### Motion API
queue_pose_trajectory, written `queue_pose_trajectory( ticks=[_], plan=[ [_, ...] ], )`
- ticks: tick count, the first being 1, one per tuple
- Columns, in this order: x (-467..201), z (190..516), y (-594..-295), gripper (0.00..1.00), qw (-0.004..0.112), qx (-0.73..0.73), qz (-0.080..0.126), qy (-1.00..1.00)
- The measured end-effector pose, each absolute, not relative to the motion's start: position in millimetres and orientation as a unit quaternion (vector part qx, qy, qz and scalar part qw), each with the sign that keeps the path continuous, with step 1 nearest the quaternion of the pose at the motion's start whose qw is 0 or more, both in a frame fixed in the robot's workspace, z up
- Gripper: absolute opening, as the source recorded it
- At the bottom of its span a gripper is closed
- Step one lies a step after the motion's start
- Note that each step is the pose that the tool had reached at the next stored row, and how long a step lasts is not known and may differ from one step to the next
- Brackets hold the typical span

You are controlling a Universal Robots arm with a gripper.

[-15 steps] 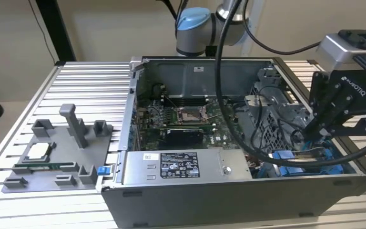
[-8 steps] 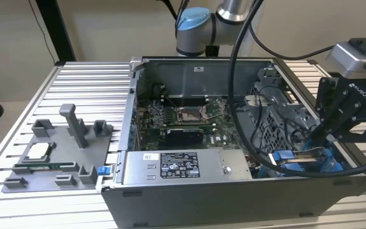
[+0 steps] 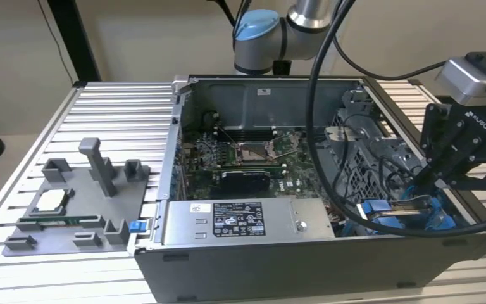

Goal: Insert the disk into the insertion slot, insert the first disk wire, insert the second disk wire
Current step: 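Insert the first disk wire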

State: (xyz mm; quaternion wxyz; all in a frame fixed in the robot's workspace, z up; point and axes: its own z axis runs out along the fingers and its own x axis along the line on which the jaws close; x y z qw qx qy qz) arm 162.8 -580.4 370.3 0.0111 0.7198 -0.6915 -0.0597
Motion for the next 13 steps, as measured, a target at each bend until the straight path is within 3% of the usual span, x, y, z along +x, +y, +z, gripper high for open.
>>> queue_pose_trajectory(
  ticks=[13],
  plan=[
    [168.0,366.5,-580.4,0.00,0.017,0.719,-0.066,-0.691]
  ],
)
